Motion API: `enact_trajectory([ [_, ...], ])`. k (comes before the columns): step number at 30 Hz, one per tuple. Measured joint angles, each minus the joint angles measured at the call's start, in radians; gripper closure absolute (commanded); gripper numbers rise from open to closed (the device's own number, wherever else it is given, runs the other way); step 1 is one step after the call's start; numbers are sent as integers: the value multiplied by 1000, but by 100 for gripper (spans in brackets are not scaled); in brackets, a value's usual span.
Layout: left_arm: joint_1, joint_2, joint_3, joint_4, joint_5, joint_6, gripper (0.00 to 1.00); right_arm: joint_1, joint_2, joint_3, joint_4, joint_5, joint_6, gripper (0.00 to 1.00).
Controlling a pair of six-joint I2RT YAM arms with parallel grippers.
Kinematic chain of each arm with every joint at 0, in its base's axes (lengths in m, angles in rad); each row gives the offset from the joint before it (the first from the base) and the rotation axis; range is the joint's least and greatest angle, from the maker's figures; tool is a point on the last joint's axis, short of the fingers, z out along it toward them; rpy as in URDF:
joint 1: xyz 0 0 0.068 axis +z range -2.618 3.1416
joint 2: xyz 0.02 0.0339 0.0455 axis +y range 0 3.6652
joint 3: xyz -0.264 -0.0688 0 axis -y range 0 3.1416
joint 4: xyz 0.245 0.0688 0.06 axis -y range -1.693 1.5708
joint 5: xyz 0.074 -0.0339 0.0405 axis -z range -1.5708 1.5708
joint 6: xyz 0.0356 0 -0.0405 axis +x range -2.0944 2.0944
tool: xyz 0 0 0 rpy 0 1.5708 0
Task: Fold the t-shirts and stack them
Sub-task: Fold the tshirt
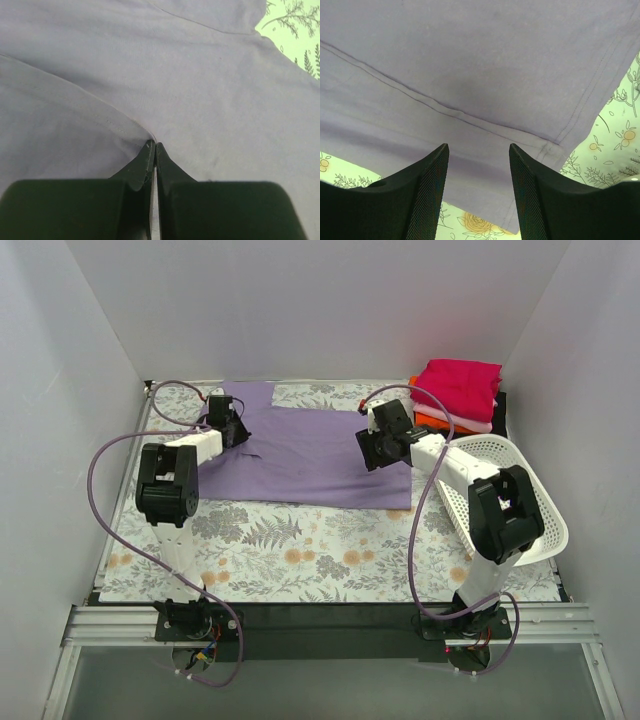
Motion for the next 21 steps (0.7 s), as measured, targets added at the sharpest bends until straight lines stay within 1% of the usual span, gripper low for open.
enact_trajectory([
  [3,-5,3,2,-1,27,3,84,0,11,0,0,-5,0,53],
  [4,-6,3,2,2,32,2,74,0,11,0,0,-6,0,53],
  [6,-10,3,2,3,53,1,66,0,11,0,0,-7,0,53],
  [7,-11,3,2,3,61,-3,55,0,11,1,0,-7,0,53],
  [8,-13,3,2,3,69,-3,49,0,11,1,0,-10,0,53],
  [11,-19,3,2,3,82,-12,40,0,11,1,0,-12,0,53],
  [17,-24,-26,-13,4,82,-18,35,0,11,1,0,-14,0,53],
  [21,-24,-81,-61,2,65,-24,34,0,10,1,0,-17,0,53],
])
